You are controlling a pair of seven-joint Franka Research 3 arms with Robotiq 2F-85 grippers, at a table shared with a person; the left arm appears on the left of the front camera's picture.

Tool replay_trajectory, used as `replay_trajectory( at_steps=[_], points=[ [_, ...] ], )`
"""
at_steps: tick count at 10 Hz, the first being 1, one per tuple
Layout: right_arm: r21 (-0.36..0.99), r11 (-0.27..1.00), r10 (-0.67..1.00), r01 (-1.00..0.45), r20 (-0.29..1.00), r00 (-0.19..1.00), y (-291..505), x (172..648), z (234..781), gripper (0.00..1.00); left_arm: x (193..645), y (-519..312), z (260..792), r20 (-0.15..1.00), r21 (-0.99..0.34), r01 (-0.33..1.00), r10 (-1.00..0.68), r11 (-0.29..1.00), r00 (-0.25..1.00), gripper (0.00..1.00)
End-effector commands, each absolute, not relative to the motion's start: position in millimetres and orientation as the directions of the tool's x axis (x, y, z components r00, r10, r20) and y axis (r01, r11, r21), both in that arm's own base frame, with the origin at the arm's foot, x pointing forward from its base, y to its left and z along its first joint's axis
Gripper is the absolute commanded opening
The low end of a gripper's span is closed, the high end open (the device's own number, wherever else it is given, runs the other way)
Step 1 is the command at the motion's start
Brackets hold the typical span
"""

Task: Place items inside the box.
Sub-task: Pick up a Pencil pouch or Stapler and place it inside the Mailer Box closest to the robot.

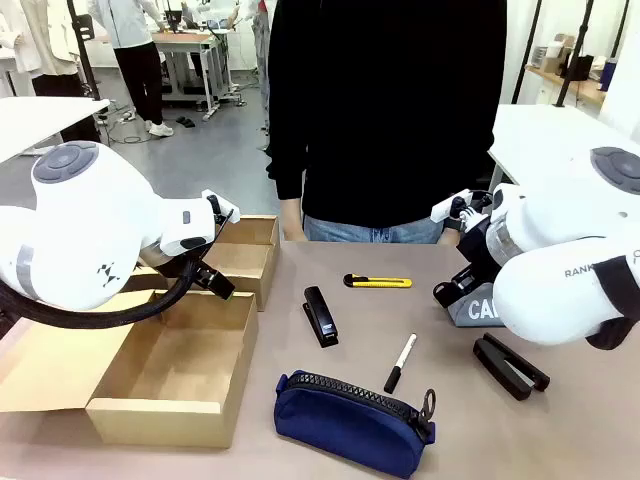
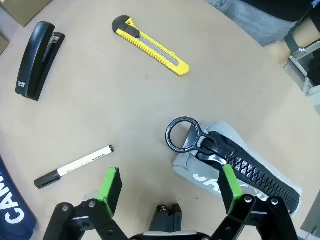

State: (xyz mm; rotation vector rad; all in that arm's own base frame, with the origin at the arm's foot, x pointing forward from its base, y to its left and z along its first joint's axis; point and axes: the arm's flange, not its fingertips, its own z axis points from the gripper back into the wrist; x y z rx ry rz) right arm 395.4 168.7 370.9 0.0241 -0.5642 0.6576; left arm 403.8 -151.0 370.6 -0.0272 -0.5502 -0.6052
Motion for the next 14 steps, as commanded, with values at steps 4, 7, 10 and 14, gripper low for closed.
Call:
replay_trajectory(
  at_steps=[4,7,10,14],
  points=[
    [-0.153,0.797,0.572,-0.585,0.504,0.647,168.7,395.4,370.9,1.0,403.8,-151.0,370.6,0.499,0.133,0.547,-0.533,0.827,0.684,1.0],
    [-0.153,0.797,0.572,-0.585,0.504,0.647,168.7,395.4,370.9,1.0,403.8,-151.0,370.6,0.499,0.133,0.547,-0.533,0.827,0.684,1.0],
    [-0.153,0.797,0.572,-0.585,0.504,0.647,168.7,395.4,370.9,1.0,403.8,-151.0,370.6,0.499,0.133,0.547,-0.533,0.827,0.684,1.0],
    [-0.153,0.797,0.572,-0.585,0.504,0.647,168.7,395.4,370.9,1.0,403.8,-151.0,370.6,0.499,0.133,0.547,-0.533,0.827,0.684,1.0]
  ],
)
